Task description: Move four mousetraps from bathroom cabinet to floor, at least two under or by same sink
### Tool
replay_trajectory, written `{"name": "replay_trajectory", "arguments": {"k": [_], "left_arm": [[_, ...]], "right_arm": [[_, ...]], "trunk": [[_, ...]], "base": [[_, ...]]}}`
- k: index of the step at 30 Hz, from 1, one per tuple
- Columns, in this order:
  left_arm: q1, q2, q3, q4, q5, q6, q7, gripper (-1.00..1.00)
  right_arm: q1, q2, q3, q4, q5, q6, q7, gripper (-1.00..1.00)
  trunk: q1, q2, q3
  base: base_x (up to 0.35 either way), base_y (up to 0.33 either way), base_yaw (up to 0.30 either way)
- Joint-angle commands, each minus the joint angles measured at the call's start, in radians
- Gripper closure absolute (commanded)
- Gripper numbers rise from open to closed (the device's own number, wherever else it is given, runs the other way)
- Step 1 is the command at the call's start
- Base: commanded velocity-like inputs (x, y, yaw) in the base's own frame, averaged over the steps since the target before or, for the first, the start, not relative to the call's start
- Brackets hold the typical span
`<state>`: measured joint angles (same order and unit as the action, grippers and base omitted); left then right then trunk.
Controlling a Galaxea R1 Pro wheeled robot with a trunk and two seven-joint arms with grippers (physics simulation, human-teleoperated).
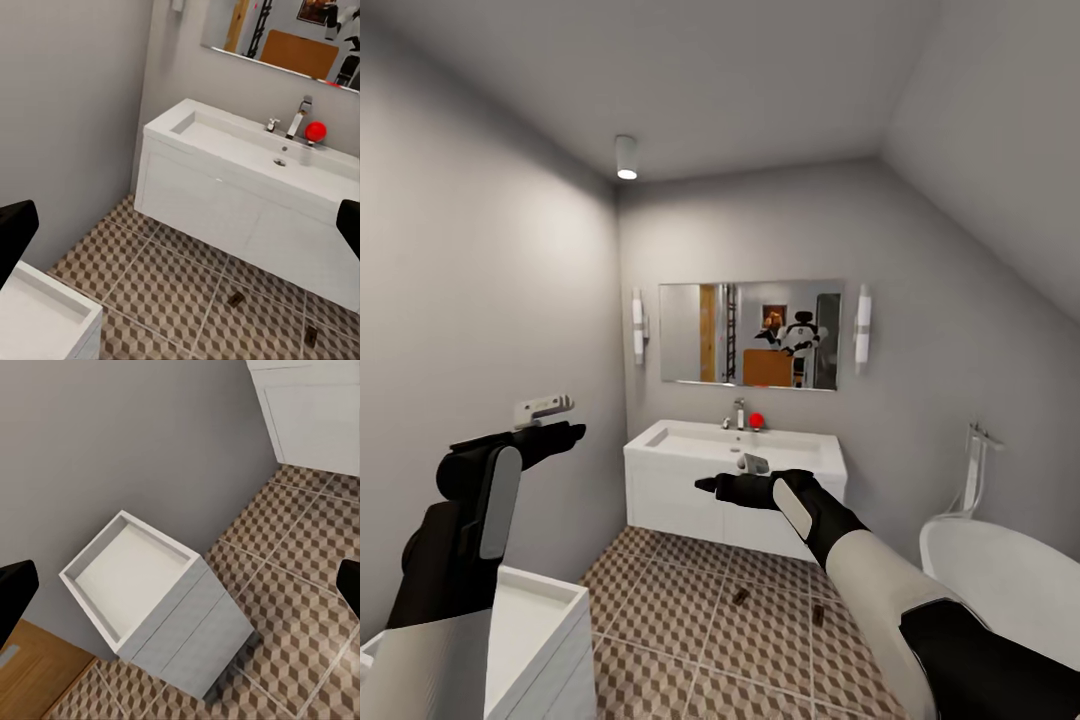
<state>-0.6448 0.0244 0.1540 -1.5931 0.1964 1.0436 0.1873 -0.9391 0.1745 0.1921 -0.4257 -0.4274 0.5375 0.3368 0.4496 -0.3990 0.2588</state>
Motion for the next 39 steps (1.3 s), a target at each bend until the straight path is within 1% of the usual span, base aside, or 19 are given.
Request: {"name": "replay_trajectory", "arguments": {"k": [1,14,39], "left_arm": [[0.000,0.000,-0.003,-0.001,0.010,0.004,0.009,-1.00],[-0.001,0.000,-0.020,-0.001,0.008,0.004,0.010,-1.00],[-0.001,0.000,-0.024,0.000,0.005,0.004,0.012,-1.00]], "right_arm": [[0.000,0.000,0.001,0.000,0.000,0.003,0.001,-1.00],[0.000,0.000,0.000,-0.001,-0.001,0.004,0.001,-1.00],[0.000,0.000,-0.002,-0.001,-0.001,0.004,0.001,-1.00]], "trunk": [[0.000,-0.001,-0.002],[0.000,-0.001,-0.022],[0.000,-0.001,-0.061]], "base": [[0.000,0.000,0.071],[0.000,0.000,0.077],[0.000,0.000,0.081]]}}
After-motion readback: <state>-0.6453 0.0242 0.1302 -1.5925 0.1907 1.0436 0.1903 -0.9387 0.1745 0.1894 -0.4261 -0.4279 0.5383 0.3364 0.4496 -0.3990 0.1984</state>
